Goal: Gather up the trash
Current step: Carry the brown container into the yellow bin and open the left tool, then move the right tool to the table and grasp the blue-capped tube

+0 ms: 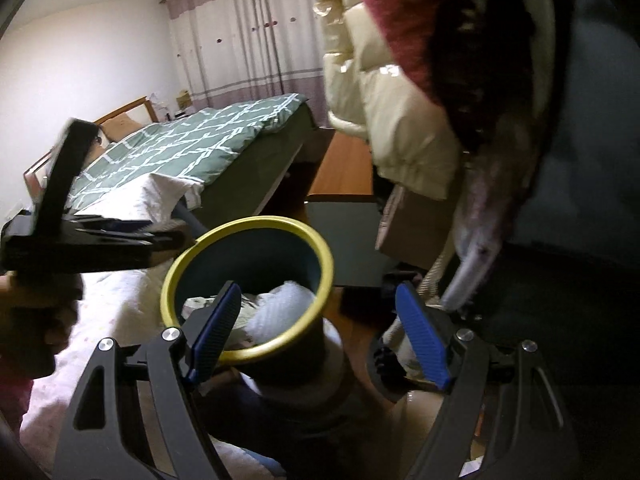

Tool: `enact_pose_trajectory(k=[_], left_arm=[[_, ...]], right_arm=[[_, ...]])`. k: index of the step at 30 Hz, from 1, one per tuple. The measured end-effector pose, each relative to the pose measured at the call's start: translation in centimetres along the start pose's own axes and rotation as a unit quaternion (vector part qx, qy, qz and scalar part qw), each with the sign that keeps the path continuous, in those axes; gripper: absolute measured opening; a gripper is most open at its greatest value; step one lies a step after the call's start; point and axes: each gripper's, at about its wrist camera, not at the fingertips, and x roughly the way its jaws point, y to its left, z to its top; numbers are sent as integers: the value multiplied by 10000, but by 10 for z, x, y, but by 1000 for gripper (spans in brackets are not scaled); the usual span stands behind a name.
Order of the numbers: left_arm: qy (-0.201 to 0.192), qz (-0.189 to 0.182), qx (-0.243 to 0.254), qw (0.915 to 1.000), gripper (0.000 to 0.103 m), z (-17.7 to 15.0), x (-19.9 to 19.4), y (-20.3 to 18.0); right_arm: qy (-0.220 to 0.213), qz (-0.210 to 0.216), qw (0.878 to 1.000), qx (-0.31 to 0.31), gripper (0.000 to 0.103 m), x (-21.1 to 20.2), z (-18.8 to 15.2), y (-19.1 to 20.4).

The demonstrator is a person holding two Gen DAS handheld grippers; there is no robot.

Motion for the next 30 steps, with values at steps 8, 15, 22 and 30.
enact_pose_trajectory(k=[8, 15, 22, 30], left_arm=[[208, 34, 22, 9998, 80, 1, 37, -14], [-261, 142, -262, 9992, 87, -9, -13, 10], [-1083, 703, -716, 9890, 94, -64, -123, 62], [-1633, 1717, -1823, 9542, 97, -163, -234, 144]], right_arm=[[21, -12, 10000, 77, 77, -2, -1, -9], [84, 68, 9999, -24, 77, 1, -1, 4], [229, 471, 9981, -336, 77, 9, -1, 40], [443, 1202, 9855, -1108, 77, 20, -3, 130]])
